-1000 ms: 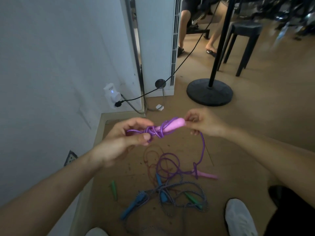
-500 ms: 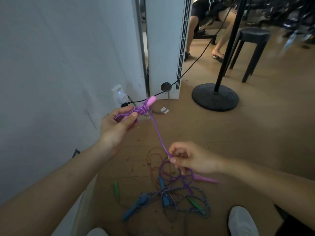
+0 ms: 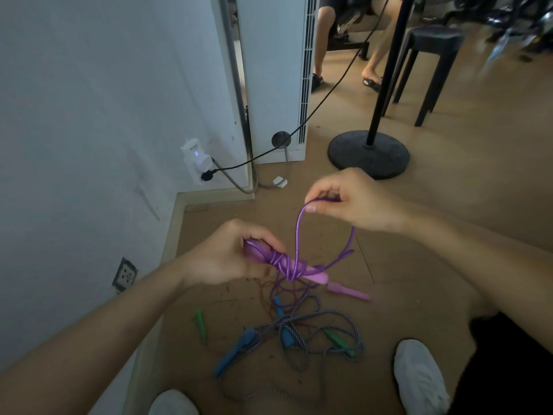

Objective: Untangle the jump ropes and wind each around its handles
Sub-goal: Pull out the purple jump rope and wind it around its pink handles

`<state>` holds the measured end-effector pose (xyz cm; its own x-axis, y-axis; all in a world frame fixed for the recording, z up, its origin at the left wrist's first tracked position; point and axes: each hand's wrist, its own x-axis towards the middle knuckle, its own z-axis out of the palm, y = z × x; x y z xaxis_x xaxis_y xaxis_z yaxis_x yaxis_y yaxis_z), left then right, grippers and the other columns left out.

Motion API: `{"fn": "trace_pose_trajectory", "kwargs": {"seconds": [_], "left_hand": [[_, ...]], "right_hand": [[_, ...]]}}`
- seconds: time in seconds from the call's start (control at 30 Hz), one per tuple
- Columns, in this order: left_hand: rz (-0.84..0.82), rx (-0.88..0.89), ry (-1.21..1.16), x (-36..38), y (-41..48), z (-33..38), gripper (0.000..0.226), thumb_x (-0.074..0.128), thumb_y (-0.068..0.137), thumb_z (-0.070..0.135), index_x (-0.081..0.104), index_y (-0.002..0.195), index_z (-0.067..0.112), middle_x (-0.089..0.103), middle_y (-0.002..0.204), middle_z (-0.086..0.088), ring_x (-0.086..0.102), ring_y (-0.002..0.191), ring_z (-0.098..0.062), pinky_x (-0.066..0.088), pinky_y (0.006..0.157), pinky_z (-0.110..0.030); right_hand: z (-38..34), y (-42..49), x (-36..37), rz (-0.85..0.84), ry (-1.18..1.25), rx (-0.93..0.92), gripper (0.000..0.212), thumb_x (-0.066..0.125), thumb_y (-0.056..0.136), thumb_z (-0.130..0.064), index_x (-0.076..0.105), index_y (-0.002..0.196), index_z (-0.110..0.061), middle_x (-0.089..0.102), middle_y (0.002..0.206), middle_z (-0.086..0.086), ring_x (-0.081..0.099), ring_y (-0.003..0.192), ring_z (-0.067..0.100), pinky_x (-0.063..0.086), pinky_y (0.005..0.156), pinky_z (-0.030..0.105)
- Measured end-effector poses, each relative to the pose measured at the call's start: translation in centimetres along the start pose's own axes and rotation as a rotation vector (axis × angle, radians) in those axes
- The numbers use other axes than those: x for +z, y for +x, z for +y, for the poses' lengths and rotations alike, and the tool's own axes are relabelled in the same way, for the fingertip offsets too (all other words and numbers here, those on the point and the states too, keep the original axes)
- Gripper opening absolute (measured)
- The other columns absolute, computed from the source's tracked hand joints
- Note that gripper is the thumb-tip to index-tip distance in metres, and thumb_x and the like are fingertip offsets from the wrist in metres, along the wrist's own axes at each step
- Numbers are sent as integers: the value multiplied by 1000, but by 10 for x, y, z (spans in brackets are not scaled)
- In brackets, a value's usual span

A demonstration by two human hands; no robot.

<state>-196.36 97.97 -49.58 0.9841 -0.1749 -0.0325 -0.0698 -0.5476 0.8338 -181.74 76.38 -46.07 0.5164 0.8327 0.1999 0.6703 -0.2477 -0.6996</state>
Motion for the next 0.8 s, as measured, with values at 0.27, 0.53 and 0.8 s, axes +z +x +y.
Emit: {"fn": "trace_pose_trajectory", "kwargs": {"seconds": [0.27,0.53,0.8], "left_hand": [[159,-10,-689,-10,0,6,43,88,59,12,75,100,11,71,96,-17,67,85,-26,54,81,-37],[695,-124,-1078,-8,11,10,40,76,72,13,68,109,1,76,96,-10,72,82,-16,60,73,-23],[606,-39,-100,2,7,-6,30,88,70,8,77,96,20,78,92,8,72,85,-5,55,82,-19]], "right_hand": [[37,12,2,-5,160,167,9,70,88,-12,66,93,-6,67,79,15,64,61,24,53,51,26],[24,-18,66,-172,339,239,10,52,101,-10,60,97,-13,61,75,5,62,57,16,53,59,35],[-34,-27,52,-254,103,46,4,63,95,-10,66,95,-12,54,67,-8,53,55,1,39,55,15]]}}
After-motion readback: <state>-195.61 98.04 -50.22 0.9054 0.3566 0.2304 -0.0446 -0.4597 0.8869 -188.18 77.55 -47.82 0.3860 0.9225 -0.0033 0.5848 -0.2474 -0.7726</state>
